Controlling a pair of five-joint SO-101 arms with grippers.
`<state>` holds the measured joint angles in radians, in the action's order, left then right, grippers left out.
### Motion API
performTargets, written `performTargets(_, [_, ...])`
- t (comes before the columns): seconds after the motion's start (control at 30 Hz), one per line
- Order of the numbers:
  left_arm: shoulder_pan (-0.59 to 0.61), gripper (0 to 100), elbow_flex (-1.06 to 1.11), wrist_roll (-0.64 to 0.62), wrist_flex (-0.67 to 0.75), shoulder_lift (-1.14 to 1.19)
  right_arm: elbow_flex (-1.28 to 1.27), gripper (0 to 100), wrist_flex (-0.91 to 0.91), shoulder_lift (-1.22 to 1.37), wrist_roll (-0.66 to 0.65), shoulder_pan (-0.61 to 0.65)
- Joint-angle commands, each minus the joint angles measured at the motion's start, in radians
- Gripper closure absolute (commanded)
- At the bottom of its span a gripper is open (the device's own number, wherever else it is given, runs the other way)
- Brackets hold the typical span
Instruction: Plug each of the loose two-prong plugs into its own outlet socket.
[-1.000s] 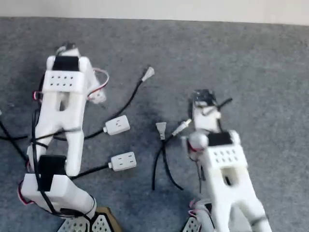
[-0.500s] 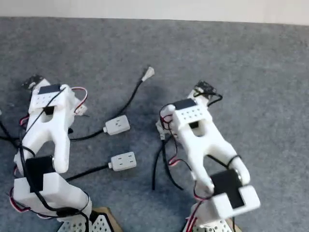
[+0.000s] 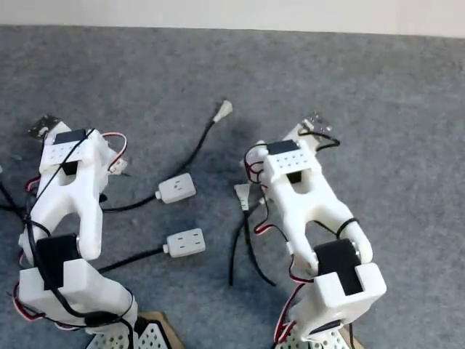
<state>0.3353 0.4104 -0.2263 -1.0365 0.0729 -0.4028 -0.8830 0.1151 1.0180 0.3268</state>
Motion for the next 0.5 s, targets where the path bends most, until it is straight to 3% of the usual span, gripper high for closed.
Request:
performTargets(0.0, [0.002, 73, -0.004, -0.006, 0.009, -0.038, 0.044, 96.2, 0.016, -0.010, -0.041, -0.012])
performTargets(0.1, [0.002, 73, -0.004, -0.006, 0.009, -0.038, 0.004, 99.1, 0.018, -0.012, -0.124, -0.007])
performTargets(0.37, [0.002, 73, -0.004, -0.006, 0.009, -0.038, -0.070, 98.1, 0.022, -0.012, -0.143, -0.012])
performTargets(0.47, [0.002, 73, -0.004, -0.006, 0.009, -0.038, -0.073, 98.1, 0.016, -0.013, -0.270, -0.008])
